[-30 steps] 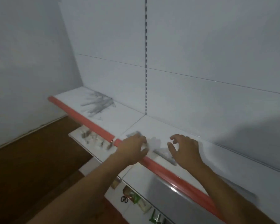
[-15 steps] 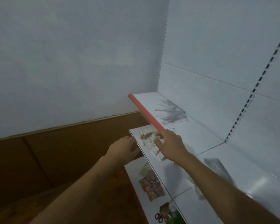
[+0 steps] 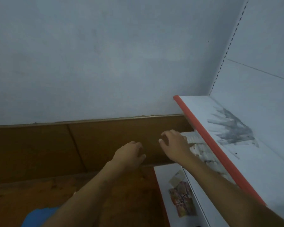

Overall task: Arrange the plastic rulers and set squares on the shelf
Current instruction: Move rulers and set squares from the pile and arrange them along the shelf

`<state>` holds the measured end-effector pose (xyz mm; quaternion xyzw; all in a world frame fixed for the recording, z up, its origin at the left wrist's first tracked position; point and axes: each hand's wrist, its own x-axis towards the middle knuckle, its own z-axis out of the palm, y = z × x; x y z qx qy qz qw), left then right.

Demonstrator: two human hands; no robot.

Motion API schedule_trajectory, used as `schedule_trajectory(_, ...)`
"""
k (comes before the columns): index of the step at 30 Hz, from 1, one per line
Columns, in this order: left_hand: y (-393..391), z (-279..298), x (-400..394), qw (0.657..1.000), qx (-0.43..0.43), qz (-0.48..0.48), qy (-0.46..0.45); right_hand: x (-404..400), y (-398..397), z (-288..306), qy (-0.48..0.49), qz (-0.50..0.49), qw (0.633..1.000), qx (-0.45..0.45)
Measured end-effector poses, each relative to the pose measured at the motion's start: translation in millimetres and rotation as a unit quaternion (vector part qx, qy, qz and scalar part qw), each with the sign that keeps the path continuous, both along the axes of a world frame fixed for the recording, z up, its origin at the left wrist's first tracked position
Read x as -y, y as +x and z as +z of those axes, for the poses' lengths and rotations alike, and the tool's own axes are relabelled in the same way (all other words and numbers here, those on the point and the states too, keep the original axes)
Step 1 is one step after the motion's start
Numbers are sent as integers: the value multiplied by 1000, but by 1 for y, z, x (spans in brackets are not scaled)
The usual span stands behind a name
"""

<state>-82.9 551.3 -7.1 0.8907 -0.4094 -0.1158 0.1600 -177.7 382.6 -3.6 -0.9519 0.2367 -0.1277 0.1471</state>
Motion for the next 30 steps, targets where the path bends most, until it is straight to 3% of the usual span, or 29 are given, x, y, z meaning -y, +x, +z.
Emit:
schedule_trajectory(12, 157, 16, 92, 999, 37, 33, 23, 103, 169, 0, 25, 55, 998, 8)
schedule_trajectory(18, 208, 9, 146, 999, 34, -11, 35, 143, 214, -6, 28, 43, 999, 9)
schedule_trajectory(23, 250, 8, 213, 995, 39, -97, 5, 186, 229, -11, 28, -31, 999, 24)
schedule_trajectory(30, 273, 14, 303, 964, 54, -258, -31, 229, 212, -10, 5, -231, 973, 10)
